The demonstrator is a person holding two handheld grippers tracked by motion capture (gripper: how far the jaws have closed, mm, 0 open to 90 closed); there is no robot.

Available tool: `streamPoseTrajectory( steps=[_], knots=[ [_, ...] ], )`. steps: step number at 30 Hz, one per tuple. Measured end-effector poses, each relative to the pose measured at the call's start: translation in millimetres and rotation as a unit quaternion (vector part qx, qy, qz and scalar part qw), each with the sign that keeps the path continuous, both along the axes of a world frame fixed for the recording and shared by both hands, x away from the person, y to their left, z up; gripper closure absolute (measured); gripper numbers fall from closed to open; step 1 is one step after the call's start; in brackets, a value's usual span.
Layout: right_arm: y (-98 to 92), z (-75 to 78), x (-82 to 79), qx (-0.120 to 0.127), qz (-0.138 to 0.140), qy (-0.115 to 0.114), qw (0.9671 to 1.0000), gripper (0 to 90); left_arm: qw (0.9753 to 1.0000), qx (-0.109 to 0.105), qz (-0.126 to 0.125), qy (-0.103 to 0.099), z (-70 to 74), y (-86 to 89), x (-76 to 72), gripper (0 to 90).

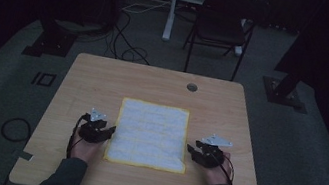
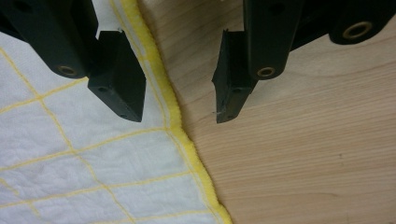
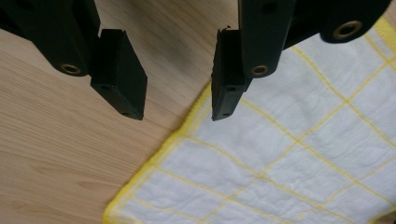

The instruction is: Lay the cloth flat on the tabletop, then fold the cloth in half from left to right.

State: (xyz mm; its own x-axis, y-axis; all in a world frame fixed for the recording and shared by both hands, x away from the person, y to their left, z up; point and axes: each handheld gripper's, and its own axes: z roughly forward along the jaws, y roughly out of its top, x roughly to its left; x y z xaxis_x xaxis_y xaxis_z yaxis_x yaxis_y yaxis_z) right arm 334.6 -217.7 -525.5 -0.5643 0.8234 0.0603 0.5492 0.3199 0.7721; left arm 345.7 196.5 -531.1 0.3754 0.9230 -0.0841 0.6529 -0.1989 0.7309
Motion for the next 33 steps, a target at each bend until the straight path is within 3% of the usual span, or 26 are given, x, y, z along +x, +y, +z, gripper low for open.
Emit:
streamPoseTrajectory(
  steps=[9,19,22,27,28,29,30,33],
  knots=[
    [-5.9,-2.1,3.8,0.0,-0.013,0.001,0.9999,55.8,0.9999,0.011,0.003,0.009,-6.8,-7.0,5.4,52.5],
    [-6.6,-6.3,4.2,-0.008,-0.015,0.004,0.9999,55.6,0.9994,0.035,-0.002,0.001,-8.4,-22.1,8.0,50.7],
    [-5.1,-7.7,4.6,-0.012,-0.012,0.004,0.9998,55.6,0.9994,0.033,0.004,0.004,-7.9,-24.7,9.9,51.0],
    [-3.3,-9.7,5.1,-0.016,-0.01,0.007,0.9998,55.6,0.9995,0.029,0.004,0.007,-7.0,-28.4,10.1,62.8],
    [-3.3,-9.9,5.1,-0.017,-0.01,0.007,0.9998,55.5,0.9997,0.022,0.0,0.012,-6.4,-29.8,8.1,62.8],
    [-3.3,-10.5,5.3,-0.017,-0.009,0.009,0.9998,55.3,0.9997,0.002,-0.005,0.023,-6.0,-27.3,6.8,73.9],
    [-3.3,-11.1,5.2,-0.016,-0.01,0.01,0.9998,55.3,0.9996,-0.009,-0.005,0.027,-6.3,-25.6,5.7,78.3],
    [-3.9,-12.0,5.0,-0.016,-0.01,0.012,0.9998,55.3,0.9992,-0.02,-0.011,0.032,-6.9,-18.4,1.6,84.7]
  ],
)
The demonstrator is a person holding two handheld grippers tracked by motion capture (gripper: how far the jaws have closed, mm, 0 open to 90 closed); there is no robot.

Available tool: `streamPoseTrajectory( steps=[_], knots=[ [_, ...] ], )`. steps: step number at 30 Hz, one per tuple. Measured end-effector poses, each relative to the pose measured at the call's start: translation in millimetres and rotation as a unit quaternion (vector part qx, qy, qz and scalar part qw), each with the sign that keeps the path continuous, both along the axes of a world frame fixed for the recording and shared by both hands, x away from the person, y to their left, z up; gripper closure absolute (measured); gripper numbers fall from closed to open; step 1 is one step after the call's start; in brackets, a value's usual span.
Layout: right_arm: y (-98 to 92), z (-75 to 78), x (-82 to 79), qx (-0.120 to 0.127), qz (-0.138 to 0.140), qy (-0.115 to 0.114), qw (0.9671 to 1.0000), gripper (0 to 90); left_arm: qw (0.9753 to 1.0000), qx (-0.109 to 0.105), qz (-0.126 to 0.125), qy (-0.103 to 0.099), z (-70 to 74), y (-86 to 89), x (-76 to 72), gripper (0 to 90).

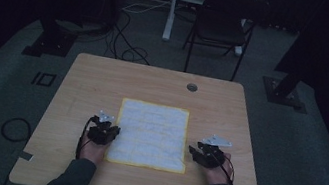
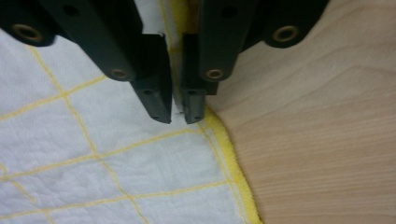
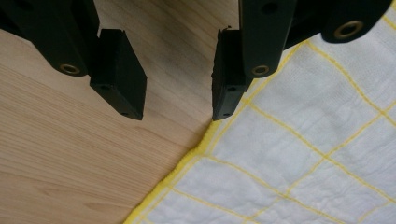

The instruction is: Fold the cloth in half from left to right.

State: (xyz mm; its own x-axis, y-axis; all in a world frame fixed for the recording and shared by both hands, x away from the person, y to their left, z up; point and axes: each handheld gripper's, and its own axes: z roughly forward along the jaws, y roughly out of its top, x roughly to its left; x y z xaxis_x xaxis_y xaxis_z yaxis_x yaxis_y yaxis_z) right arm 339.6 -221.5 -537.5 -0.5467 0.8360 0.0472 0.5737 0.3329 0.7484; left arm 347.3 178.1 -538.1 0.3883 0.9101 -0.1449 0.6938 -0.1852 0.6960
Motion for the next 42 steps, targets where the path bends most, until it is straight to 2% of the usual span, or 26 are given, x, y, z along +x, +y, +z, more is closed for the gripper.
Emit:
streamPoseTrajectory(
  steps=[3,8,13,19,28,34,42],
  knots=[
    [-0.5,-0.1,-0.4,-0.001,0.001,0.0,1.0,55.3,0.9999,0.004,-0.008,0.006,1.3,6.1,-2.1,86.0],
    [-1.6,0.4,-0.9,0.001,-0.001,0.001,1.0,55.3,0.9999,0.011,0.0,0.01,2.8,17.7,-5.9,86.2],
    [-2.0,0.3,-1.0,0.002,-0.002,0.0,1.0,55.4,0.9999,-0.01,-0.002,0.006,2.3,22.1,-7.0,86.5],
    [-2.2,-0.4,-0.7,0.002,-0.003,0.001,1.0,55.4,0.9989,-0.033,-0.025,-0.02,15.3,14.0,-7.8,86.6],
    [-1.7,-2.2,-0.8,0.0,-0.002,0.004,1.0,55.4,0.996,-0.063,-0.05,-0.04,31.3,0.4,-4.5,86.5],
    [0.2,-3.4,-1.2,-0.003,0.001,0.009,1.0,55.4,0.9938,-0.071,-0.069,-0.05,45.6,-10.8,0.7,86.5],
    [-0.5,-4.0,-0.9,-0.006,0.002,0.009,0.9999,55.4,0.9914,-0.08,-0.084,-0.061,57.2,-24.2,4.2,86.4]
  ],
)
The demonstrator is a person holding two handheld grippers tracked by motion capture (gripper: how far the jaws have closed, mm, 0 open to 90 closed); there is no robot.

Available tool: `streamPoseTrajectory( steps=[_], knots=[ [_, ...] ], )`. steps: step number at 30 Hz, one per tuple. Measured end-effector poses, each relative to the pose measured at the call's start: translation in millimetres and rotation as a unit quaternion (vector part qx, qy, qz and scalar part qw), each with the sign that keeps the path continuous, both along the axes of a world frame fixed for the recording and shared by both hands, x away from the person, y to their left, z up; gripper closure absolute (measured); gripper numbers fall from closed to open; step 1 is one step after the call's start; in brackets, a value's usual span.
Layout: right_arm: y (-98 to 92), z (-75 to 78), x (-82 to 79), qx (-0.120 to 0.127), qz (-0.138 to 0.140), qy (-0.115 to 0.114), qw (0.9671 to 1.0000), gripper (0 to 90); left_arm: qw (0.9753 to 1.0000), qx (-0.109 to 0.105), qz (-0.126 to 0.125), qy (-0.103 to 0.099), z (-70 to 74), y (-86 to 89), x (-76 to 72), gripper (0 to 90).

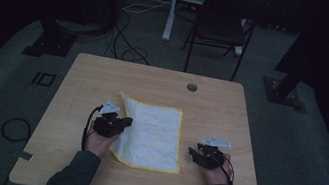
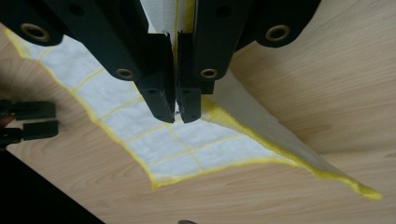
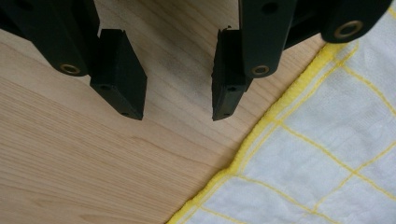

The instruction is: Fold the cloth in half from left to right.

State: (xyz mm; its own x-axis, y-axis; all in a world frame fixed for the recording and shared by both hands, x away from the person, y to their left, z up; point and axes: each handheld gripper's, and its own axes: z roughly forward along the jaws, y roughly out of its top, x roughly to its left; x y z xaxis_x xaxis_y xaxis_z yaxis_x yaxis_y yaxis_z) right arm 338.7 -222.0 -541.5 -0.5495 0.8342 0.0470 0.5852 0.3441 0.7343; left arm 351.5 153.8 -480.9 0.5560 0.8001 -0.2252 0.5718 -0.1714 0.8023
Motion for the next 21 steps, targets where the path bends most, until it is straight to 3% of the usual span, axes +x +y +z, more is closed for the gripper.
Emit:
streamPoseTrajectory(
  steps=[7,21],
  knots=[
    [1.0,-0.4,-0.2,-0.001,0.002,0.002,1.0,55.4,0.9997,-0.016,-0.015,-0.007,6.7,-14.1,2.4,86.4],
    [1.4,-1.5,0.0,-0.003,0.004,0.002,1.0,55.5,0.9988,-0.018,-0.043,-0.013,11.4,-37.1,6.5,86.2]
  ],
)
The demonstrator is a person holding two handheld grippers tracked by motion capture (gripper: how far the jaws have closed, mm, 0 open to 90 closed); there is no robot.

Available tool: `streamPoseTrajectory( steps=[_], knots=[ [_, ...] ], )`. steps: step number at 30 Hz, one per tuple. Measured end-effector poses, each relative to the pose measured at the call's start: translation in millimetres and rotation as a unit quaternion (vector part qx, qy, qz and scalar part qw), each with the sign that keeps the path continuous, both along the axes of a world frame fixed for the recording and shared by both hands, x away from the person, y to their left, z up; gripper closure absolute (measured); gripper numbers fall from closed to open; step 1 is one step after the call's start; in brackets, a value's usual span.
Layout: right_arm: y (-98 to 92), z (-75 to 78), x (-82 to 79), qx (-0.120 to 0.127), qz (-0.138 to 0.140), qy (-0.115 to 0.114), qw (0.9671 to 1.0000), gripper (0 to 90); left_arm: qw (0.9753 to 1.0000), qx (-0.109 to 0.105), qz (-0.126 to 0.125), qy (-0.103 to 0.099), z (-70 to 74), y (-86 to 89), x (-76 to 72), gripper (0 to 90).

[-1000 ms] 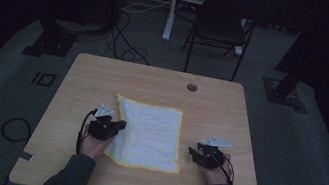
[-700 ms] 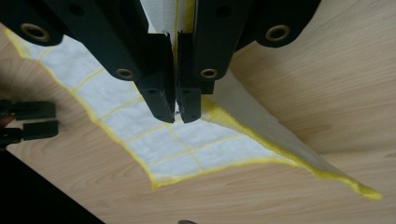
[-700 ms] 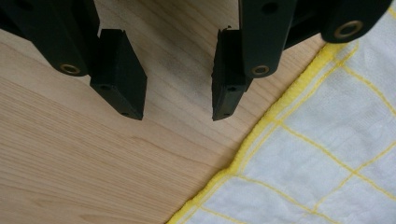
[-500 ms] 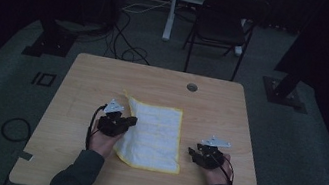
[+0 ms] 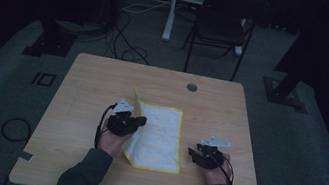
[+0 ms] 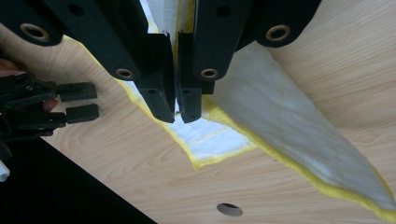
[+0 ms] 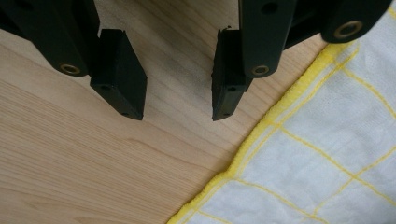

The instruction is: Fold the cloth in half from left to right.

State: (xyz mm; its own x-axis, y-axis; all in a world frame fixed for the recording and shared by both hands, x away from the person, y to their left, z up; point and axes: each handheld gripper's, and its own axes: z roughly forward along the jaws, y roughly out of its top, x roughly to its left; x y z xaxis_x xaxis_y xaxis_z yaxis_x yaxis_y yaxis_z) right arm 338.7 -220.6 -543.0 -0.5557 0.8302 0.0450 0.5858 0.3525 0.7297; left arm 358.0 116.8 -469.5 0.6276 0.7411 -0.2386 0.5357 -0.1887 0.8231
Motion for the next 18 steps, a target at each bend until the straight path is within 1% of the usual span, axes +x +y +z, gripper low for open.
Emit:
streamPoseTrajectory(
  steps=[5,10,15,18],
  knots=[
    [0.1,0.0,0.0,0.0,0.0,0.0,1.0,55.5,1.0,-0.004,-0.005,0.003,-4.0,-8.2,4.4,86.2],
    [0.0,-0.1,0.0,-0.001,0.001,-0.001,1.0,55.5,0.9999,0.0,-0.012,0.006,-8.0,-16.6,8.5,86.1],
    [0.3,0.0,-0.2,-0.001,0.001,0.0,1.0,55.5,0.9997,0.007,-0.02,0.014,-14.6,-28.0,13.8,86.0],
    [0.6,0.0,-0.3,-0.001,0.001,-0.001,1.0,55.6,0.9993,0.014,-0.028,0.021,-20.6,-36.0,16.9,85.9]
  ],
)
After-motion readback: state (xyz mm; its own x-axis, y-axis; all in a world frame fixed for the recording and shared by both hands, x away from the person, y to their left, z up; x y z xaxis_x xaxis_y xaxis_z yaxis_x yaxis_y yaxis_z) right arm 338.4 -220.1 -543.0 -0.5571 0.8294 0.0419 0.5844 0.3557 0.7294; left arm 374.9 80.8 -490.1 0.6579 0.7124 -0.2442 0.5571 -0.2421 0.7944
